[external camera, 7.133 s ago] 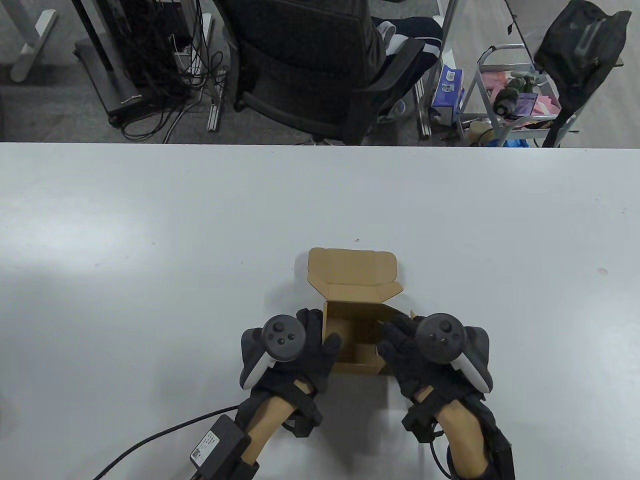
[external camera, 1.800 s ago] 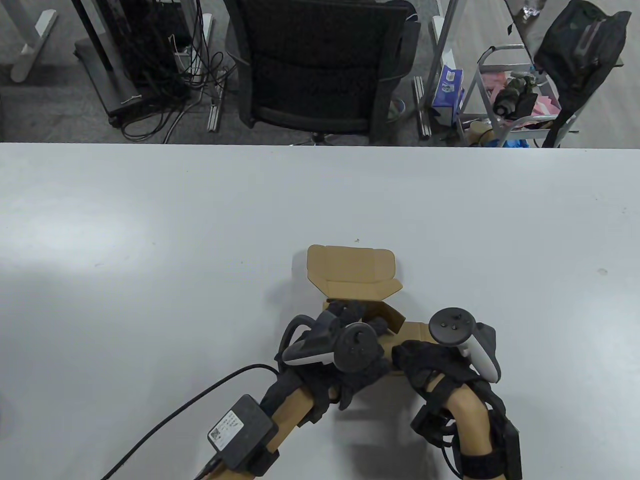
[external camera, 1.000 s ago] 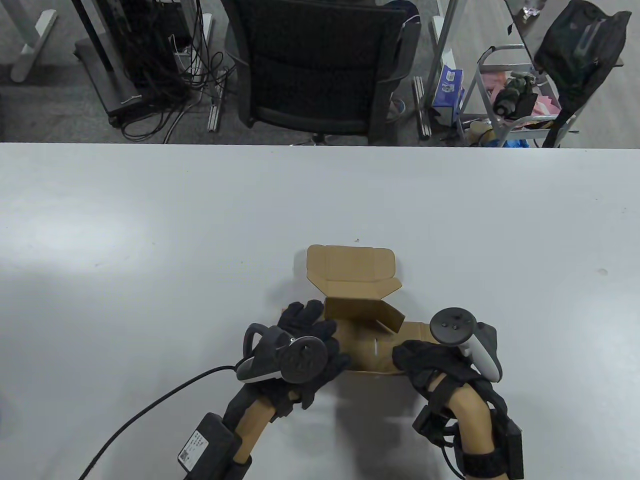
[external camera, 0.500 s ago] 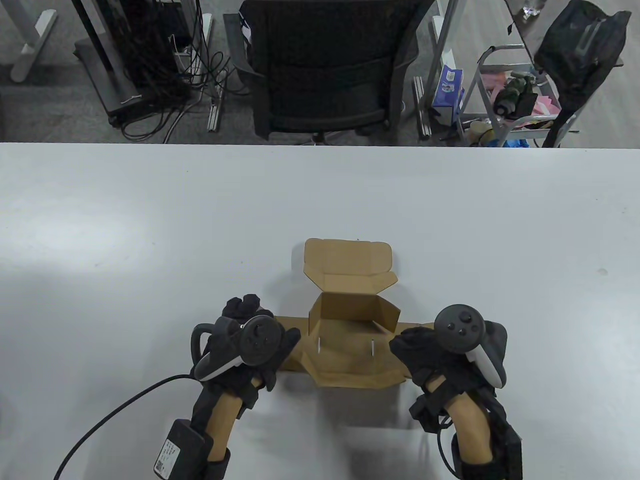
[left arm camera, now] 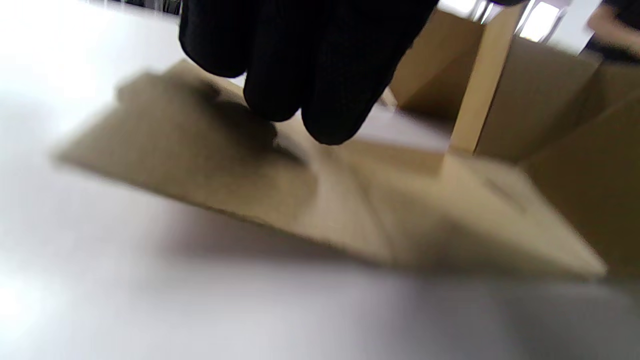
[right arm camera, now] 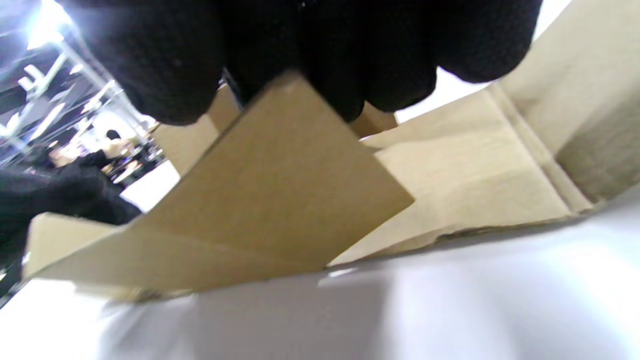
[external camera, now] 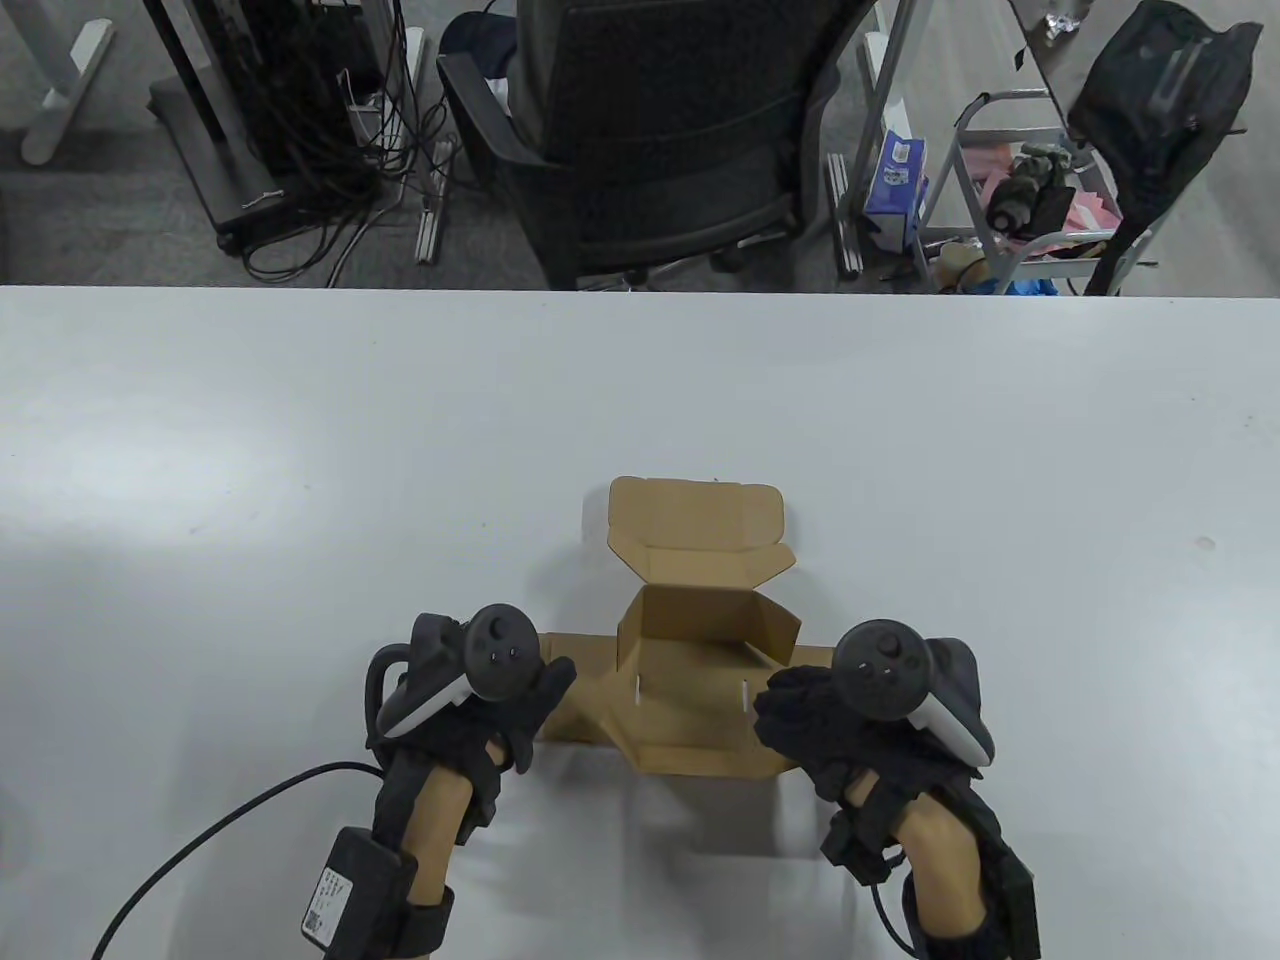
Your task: Fully disassemble small mailer box
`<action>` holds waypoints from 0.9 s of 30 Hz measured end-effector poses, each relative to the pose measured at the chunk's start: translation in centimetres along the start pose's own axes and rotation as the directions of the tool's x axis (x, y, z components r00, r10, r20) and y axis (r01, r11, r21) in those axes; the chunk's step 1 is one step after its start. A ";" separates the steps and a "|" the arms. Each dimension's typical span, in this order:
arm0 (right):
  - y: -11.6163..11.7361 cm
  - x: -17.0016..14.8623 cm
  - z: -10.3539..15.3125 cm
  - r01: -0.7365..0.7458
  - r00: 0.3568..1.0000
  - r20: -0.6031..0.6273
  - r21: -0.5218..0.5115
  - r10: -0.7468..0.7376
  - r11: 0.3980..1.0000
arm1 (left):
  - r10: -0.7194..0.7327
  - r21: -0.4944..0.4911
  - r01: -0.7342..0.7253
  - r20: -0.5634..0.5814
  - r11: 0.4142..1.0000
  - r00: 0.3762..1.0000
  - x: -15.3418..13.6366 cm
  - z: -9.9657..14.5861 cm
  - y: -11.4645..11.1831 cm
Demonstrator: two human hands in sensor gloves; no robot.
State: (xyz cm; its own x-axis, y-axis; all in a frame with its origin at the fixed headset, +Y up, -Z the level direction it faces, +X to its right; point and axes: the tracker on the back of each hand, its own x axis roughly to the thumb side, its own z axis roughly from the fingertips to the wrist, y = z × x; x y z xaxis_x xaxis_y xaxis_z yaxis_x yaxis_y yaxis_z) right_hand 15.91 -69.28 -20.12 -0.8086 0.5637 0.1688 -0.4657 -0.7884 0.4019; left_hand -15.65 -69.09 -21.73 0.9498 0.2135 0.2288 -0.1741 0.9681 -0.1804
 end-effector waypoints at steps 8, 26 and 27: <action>0.6 1.4 0.2 -0.081 0.992 0.101 0.013 0.079 0.997 | -0.202 0.469 0.050 0.281 0.882 0.938 6.2 3.4 2.5; 3.1 0.2 -1.6 -0.273 0.961 -0.009 0.098 0.275 0.957 | -0.076 -0.190 0.131 0.269 0.973 0.960 5.8 -0.2 -3.3; 3.2 0.0 -1.8 -0.276 0.960 -0.019 0.113 0.280 0.954 | -0.086 -0.229 0.148 0.260 0.962 0.962 5.7 -0.4 -3.6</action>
State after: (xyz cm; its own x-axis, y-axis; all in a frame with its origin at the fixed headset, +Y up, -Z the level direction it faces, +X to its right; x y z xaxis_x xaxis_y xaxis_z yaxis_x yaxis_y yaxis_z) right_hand 13.75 -72.31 -20.47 -0.9133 0.3156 0.2575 -0.1806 -0.8804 0.4385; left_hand -9.50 -71.45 -20.18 0.8609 0.1564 0.4841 0.0325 0.9327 -0.3591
